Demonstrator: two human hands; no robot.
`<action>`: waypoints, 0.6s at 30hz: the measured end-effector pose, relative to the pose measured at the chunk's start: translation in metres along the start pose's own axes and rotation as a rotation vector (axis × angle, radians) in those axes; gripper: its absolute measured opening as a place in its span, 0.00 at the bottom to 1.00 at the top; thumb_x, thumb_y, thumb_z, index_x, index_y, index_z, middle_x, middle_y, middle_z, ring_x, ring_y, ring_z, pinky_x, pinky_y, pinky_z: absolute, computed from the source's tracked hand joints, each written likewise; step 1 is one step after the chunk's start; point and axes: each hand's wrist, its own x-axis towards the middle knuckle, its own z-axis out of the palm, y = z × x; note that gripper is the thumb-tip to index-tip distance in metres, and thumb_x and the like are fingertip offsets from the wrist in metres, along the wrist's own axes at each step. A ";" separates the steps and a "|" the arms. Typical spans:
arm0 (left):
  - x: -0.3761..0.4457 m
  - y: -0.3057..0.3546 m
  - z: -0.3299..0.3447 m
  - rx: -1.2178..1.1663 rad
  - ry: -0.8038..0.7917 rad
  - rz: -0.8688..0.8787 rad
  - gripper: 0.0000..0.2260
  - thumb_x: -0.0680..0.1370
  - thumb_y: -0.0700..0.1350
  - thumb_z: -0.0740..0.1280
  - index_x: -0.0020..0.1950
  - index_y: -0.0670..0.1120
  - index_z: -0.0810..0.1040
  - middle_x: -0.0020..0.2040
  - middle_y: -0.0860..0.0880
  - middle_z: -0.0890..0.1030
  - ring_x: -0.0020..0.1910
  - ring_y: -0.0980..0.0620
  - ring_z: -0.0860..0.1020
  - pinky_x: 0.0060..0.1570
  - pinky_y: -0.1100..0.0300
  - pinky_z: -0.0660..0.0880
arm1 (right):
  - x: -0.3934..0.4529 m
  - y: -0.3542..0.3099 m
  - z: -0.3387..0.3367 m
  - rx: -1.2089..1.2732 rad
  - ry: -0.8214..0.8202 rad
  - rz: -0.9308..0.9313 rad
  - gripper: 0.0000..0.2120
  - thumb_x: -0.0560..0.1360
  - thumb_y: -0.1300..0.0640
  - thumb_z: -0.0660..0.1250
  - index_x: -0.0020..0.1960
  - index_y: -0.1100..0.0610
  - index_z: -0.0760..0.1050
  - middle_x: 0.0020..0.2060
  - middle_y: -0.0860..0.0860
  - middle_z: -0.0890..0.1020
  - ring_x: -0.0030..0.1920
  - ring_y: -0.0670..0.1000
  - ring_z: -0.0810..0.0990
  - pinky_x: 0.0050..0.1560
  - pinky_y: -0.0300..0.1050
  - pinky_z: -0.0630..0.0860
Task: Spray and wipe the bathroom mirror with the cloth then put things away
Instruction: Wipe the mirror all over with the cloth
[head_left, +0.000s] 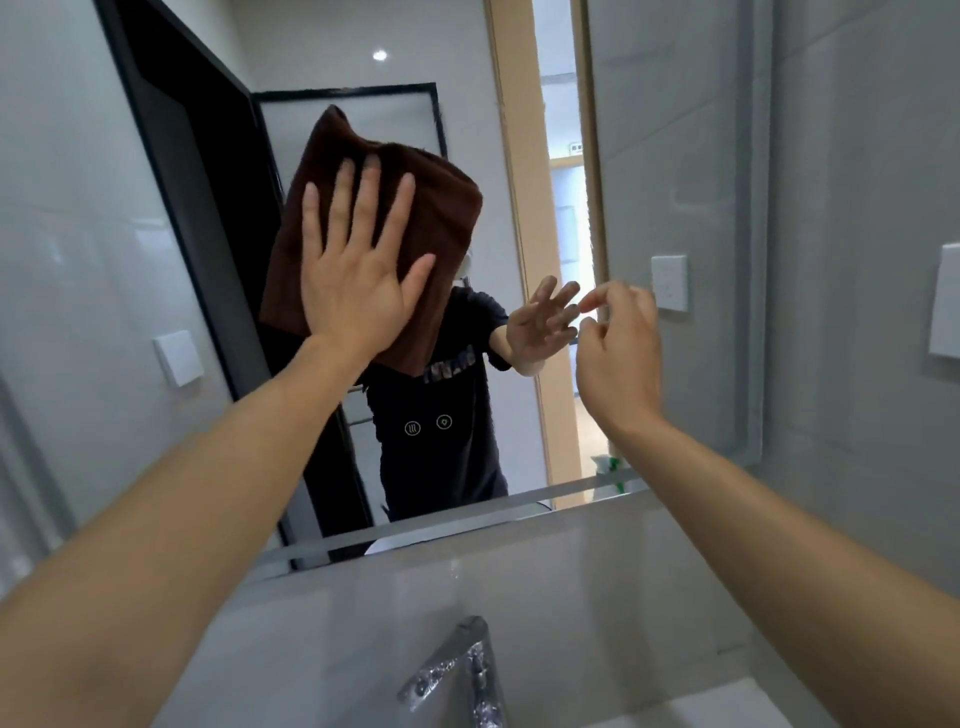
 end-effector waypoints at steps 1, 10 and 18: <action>-0.012 0.011 0.002 -0.010 -0.003 -0.013 0.31 0.82 0.64 0.51 0.82 0.52 0.51 0.81 0.43 0.56 0.81 0.42 0.53 0.78 0.39 0.50 | -0.004 0.000 0.003 0.000 -0.005 0.002 0.08 0.78 0.65 0.58 0.49 0.53 0.72 0.54 0.49 0.71 0.44 0.46 0.74 0.42 0.35 0.67; -0.209 0.068 0.032 -0.106 -0.169 0.401 0.32 0.81 0.61 0.58 0.82 0.51 0.55 0.81 0.44 0.57 0.81 0.42 0.51 0.78 0.40 0.46 | -0.041 0.004 0.026 -0.009 -0.140 0.026 0.08 0.78 0.64 0.58 0.53 0.54 0.72 0.57 0.49 0.71 0.47 0.50 0.78 0.46 0.47 0.72; -0.191 0.041 0.028 -0.051 -0.255 0.650 0.31 0.82 0.63 0.54 0.82 0.52 0.52 0.81 0.47 0.57 0.81 0.45 0.49 0.79 0.43 0.42 | -0.039 -0.006 0.027 -0.028 -0.113 0.024 0.08 0.80 0.63 0.58 0.54 0.52 0.71 0.56 0.48 0.72 0.48 0.49 0.78 0.47 0.46 0.74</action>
